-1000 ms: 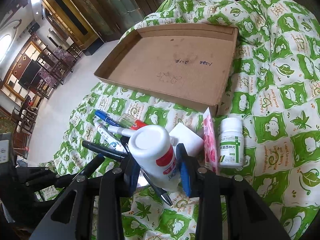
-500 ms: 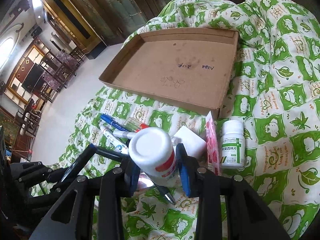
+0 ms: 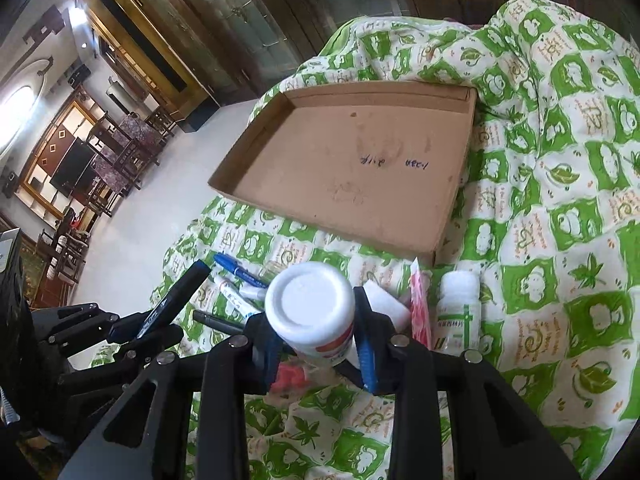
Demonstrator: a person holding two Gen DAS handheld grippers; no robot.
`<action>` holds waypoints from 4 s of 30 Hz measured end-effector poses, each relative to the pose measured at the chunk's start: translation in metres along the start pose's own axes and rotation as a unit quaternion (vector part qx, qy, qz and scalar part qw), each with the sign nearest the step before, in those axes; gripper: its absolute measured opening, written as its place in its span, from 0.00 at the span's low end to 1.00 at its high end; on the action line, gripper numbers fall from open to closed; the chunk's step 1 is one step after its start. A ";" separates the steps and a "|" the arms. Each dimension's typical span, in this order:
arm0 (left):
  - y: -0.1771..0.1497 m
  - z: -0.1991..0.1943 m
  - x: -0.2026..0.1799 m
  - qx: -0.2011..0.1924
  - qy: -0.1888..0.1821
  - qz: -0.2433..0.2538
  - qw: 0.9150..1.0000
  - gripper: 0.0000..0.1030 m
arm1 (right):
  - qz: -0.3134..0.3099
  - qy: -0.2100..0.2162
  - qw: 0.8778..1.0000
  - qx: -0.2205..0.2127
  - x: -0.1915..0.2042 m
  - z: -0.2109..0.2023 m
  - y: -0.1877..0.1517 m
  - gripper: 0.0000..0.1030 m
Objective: Organize rigid objects
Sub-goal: 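Lift the black marker with the left tool while the right tool carries the bottle toward the tray, then lower the black marker into the tray with the left tool while the right tool releases the bottle there, then grasp the white square charger with the right tool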
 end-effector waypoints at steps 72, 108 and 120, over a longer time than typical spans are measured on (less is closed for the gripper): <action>0.078 0.074 0.103 -0.034 -0.049 -0.168 0.984 0.80 | 0.042 -0.052 0.996 -0.051 -0.051 0.054 0.090 0.75; -0.016 0.099 0.015 0.059 -0.059 -0.016 0.996 0.80 | 0.082 -0.055 0.989 0.108 -0.031 0.073 -0.022 0.60; -0.019 0.084 -0.018 0.053 -0.128 0.001 0.990 0.29 | -0.020 -0.116 0.988 0.100 -0.012 0.080 -0.016 0.48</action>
Point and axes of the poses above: each gripper's, at about its wrist camera, not at the fingertips, and z roughly the way its jaws point, x to its left, y to its top, the point moved 3 cm from there along z, roughly the way its jaws point, and after that the axes turned 2 degrees about z, right-handed, at the moved point
